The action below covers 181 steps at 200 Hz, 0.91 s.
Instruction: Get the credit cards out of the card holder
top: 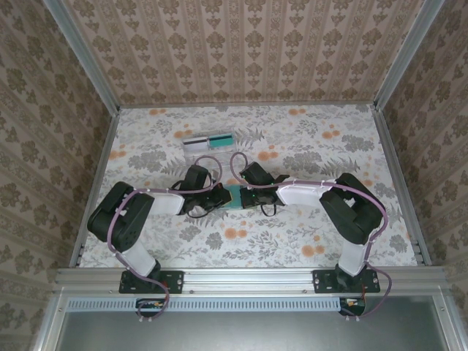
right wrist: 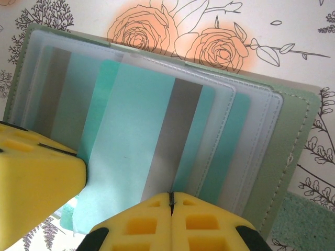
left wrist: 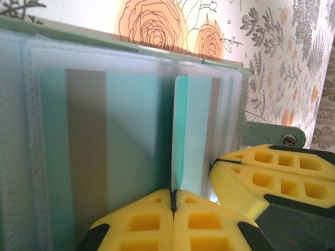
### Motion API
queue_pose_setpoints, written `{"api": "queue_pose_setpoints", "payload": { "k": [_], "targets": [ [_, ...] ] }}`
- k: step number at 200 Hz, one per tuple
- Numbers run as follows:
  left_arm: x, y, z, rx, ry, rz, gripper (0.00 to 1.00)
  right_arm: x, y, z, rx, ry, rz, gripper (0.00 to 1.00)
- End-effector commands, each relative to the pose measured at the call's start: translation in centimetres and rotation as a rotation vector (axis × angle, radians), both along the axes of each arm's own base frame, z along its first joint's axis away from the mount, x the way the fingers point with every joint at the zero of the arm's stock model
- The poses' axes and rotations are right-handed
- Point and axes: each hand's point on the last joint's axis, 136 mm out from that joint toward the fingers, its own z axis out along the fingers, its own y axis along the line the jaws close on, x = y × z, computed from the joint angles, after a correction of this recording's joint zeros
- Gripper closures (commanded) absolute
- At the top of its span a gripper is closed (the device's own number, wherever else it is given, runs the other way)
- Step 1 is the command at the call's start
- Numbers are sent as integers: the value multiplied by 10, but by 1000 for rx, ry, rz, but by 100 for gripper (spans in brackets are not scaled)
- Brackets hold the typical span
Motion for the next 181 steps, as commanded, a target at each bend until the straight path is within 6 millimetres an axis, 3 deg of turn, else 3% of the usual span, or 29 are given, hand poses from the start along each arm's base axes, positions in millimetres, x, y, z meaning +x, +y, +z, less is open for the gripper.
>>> {"api": "queue_pose_setpoints", "payload": {
  "k": [1, 100, 181],
  "targets": [
    [-1, 8, 6, -8, -6, 8, 95, -8, -18, -30, -82, 73, -30, 94],
    [-7, 38, 14, 9, -10, 23, 95, -8, -21, -30, -81, 74, -39, 94],
    [-8, 75, 43, 51, -62, 71, 94, -7, -22, -19, -67, 52, -41, 94]
  ]
}}
